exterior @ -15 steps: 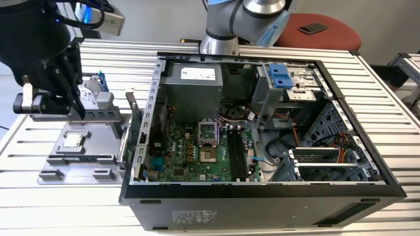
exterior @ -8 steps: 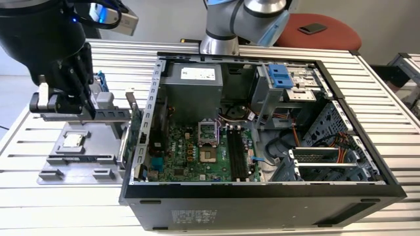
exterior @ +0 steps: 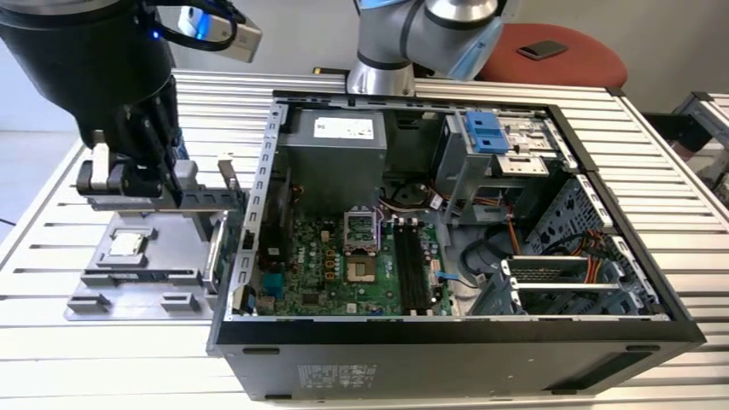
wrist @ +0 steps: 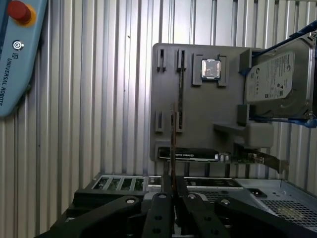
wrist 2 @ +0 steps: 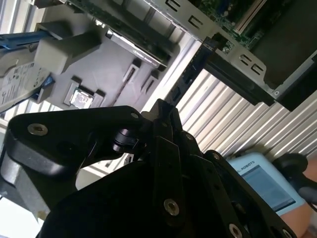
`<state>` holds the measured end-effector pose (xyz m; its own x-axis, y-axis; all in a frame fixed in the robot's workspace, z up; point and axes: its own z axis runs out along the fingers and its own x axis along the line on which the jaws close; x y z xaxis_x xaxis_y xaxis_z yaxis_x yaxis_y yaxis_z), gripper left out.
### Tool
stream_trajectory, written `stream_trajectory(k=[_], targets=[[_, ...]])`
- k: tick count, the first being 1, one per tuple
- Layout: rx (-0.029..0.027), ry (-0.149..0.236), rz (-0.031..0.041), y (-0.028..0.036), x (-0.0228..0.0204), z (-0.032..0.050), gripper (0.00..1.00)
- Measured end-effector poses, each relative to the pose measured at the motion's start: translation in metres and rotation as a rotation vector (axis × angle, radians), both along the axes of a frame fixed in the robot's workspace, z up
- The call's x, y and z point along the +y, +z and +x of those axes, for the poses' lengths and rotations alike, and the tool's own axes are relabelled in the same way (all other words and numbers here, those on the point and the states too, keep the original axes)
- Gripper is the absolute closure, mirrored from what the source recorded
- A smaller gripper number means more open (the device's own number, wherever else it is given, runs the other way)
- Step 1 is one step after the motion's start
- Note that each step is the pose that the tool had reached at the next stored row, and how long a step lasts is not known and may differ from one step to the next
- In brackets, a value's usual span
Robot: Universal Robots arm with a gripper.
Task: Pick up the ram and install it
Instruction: 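Pick up the ram and move it above insertion slot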
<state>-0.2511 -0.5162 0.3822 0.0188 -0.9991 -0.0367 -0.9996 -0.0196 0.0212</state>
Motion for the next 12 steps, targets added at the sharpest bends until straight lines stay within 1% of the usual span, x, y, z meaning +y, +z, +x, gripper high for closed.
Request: stream_trajectory(k=[12], targets=[[0.0043,0.000,-0.0040,0.0000,0.0010,0.0275,1.00]])
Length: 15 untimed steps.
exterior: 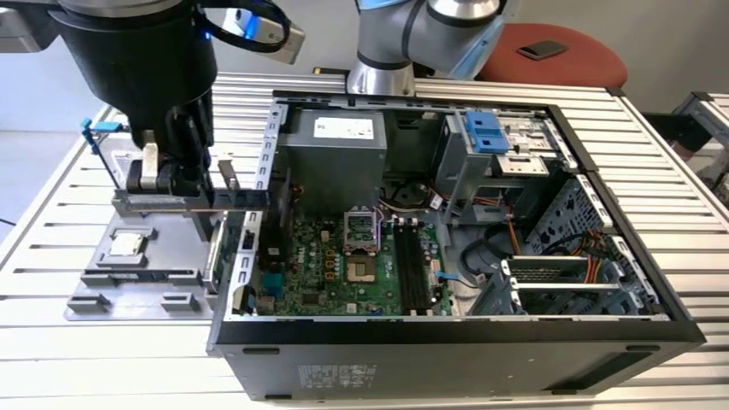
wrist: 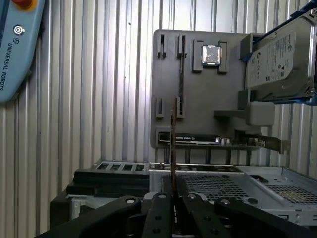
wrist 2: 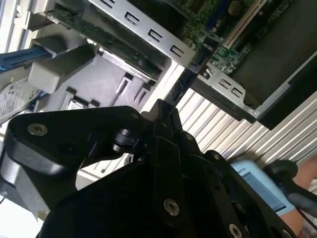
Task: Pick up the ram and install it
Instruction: 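Pick up the ram and move it above insertion slot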
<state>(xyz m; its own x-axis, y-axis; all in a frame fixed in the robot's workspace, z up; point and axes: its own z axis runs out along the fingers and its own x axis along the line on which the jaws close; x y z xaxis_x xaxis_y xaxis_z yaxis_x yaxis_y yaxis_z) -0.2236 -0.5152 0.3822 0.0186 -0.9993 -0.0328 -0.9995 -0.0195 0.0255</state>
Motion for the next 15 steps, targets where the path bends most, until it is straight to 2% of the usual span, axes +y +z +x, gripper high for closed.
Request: stream_trajectory(k=[15], targets=[[0.0063,0.000,-0.0037,0.0000,0.0015,0.0370,1.00]])
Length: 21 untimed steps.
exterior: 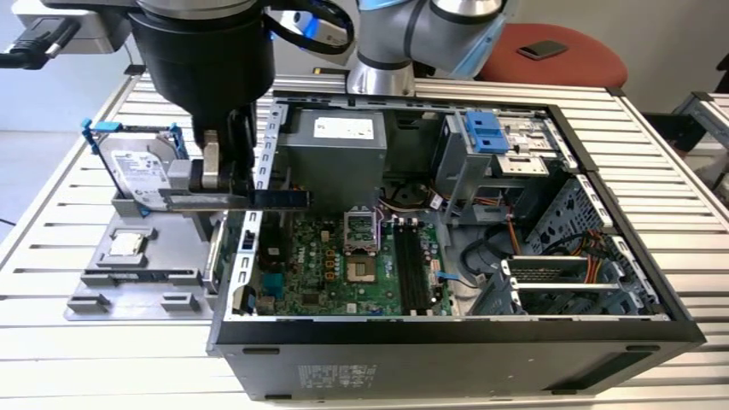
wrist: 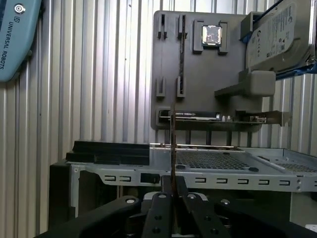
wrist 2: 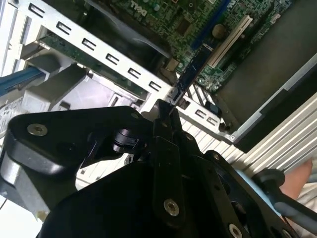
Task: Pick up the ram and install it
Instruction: 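Pick up the ram and move it above insertion slot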
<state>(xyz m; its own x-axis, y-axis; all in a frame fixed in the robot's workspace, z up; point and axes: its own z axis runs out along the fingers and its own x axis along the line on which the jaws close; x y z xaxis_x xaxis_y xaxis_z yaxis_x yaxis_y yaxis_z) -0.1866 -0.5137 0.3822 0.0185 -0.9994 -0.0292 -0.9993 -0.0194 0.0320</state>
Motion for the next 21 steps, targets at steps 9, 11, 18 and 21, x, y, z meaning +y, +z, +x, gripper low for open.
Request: stream_trajectory(k=[9,11,18,21], targets=[[0.0026,0.000,-0.0008,0.0000,0.0005,0.0204,1.00],[0.0032,0.000,-0.0008,0.0000,0.0006,0.0248,1.00],[0.0059,0.000,-0.0015,0.0000,0.0008,0.0410,1.00],[0.0075,0.000,-0.0017,0.0000,0.0009,0.0489,1.00]])
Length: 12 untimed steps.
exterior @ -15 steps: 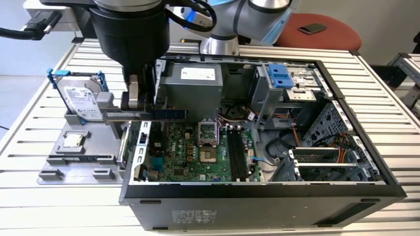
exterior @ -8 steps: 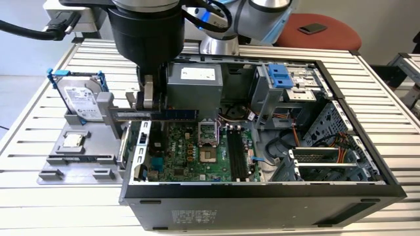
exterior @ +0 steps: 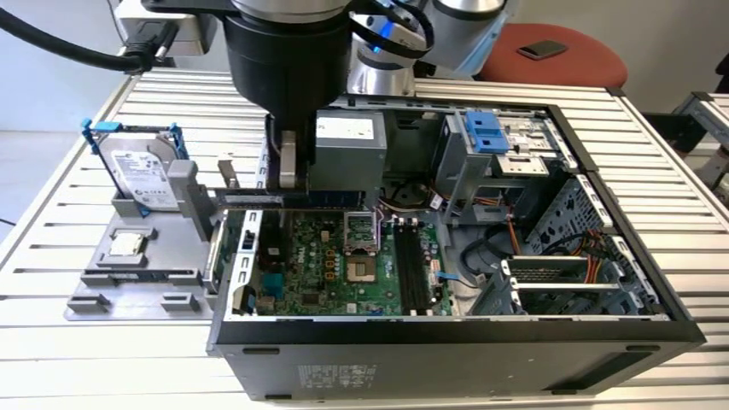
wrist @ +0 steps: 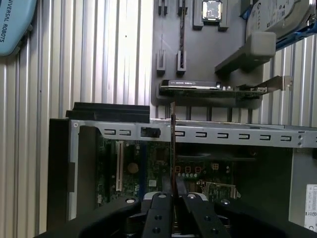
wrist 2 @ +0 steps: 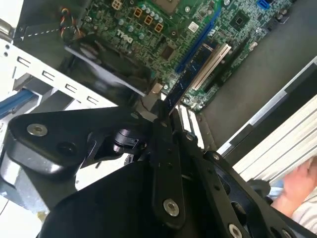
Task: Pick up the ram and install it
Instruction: 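Pick up the ram and move it above insertion slot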
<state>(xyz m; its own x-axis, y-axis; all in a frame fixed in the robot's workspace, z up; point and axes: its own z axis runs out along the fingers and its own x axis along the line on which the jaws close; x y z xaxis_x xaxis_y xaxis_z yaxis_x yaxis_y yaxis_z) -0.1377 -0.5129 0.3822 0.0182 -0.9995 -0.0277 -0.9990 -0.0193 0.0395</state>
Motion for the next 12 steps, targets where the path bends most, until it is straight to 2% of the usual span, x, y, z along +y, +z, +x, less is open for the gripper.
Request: stream_trajectory(k=[12], targets=[[0.0052,0.000,-0.0013,0.0000,0.0004,0.0281,1.00]])
